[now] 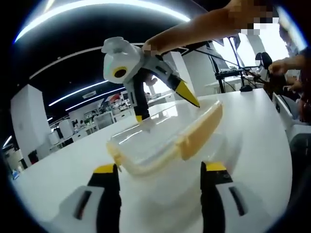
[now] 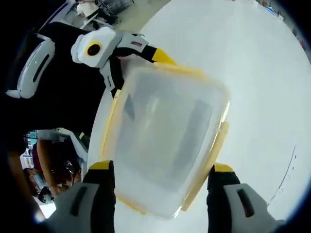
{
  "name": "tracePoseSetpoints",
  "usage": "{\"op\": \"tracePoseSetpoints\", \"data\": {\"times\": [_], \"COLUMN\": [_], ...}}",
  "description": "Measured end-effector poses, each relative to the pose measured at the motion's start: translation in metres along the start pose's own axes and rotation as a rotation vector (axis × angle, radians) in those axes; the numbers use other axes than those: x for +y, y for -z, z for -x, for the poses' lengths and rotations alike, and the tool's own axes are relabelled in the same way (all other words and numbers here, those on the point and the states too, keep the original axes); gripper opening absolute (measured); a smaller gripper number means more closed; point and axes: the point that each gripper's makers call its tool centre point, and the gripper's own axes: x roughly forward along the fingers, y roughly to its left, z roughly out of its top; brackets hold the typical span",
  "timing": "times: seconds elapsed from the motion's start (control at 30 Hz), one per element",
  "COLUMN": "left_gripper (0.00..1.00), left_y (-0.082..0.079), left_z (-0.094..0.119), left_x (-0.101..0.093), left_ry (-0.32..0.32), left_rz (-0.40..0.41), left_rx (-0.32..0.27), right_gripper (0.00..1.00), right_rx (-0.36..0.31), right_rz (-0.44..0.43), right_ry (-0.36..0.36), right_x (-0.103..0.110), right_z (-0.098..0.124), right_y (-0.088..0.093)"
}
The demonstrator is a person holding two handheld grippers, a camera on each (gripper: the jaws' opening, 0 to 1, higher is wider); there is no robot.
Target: Snap each plastic latch of the storage box into its locked position after aligning the lid with the box until every specified latch is closed and the lid sits flush.
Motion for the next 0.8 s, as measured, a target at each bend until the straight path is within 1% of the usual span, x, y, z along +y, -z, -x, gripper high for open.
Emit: {"op": "tracePoseSetpoints", "data": {"times": [0.03, 0.07, 0.17, 0.33, 0.37, 0.4, 0.43, 0.47, 0.5, 0.57, 0.67, 0.7, 0.8], "left_gripper": [0.63, 0.62, 0.62, 0.60, 0.58, 0.58, 0.58, 0.58, 0.59, 0.59, 0.59, 0.59, 0.59], "left_y": [0.000, 0.000, 0.001, 0.000, -0.005, -0.003, -0.001, -0.001, -0.001, 0.001, 0.003, 0.002, 0.002], "left_z": [0.000, 0.000, 0.001, 0.002, -0.001, 0.006, 0.005, 0.006, 0.004, 0.001, 0.001, 0.001, 0.001], "left_x": [0.000, -0.001, 0.000, -0.001, -0.014, -0.006, -0.014, -0.012, -0.013, -0.010, -0.007, -0.007, -0.007], "left_ry": [0.004, 0.004, 0.003, 0.006, 0.090, 0.027, 0.068, 0.066, 0.062, 0.060, 0.058, 0.053, 0.054], "left_rz": [-0.003, -0.003, 0.002, 0.002, 0.005, 0.015, 0.039, 0.034, 0.034, 0.039, 0.032, 0.006, 0.018], "left_rx": [0.006, 0.009, 0.001, 0.021, -0.009, 0.009, 0.002, 0.002, 0.019, 0.033, 0.021, 0.027, 0.025], "right_gripper": [0.75, 0.74, 0.74, 0.73, 0.73, 0.73, 0.73, 0.72, 0.72, 0.72, 0.70, 0.70, 0.68], "right_rx": [0.003, 0.007, 0.015, 0.027, 0.030, 0.031, 0.036, 0.041, 0.039, 0.019, -0.005, -0.003, 0.008], "right_rz": [-0.001, 0.000, 0.001, -0.003, -0.002, 0.001, -0.001, 0.000, 0.000, -0.004, -0.005, -0.007, -0.004], "right_ry": [0.000, 0.000, -0.001, -0.006, -0.008, -0.013, -0.012, -0.012, -0.014, -0.020, -0.033, -0.038, -0.053], "right_x": [0.001, -0.003, -0.007, -0.006, -0.005, -0.004, -0.003, -0.003, -0.004, 0.000, 0.001, 0.000, 0.001], "right_z": [0.000, 0.002, 0.004, 0.004, 0.003, 0.004, 0.005, 0.005, 0.007, 0.007, 0.006, 0.006, 0.008], "right_y": [0.000, 0.000, 0.000, -0.001, -0.001, -0.003, -0.003, -0.004, -0.003, -0.004, -0.005, -0.006, -0.006]}}
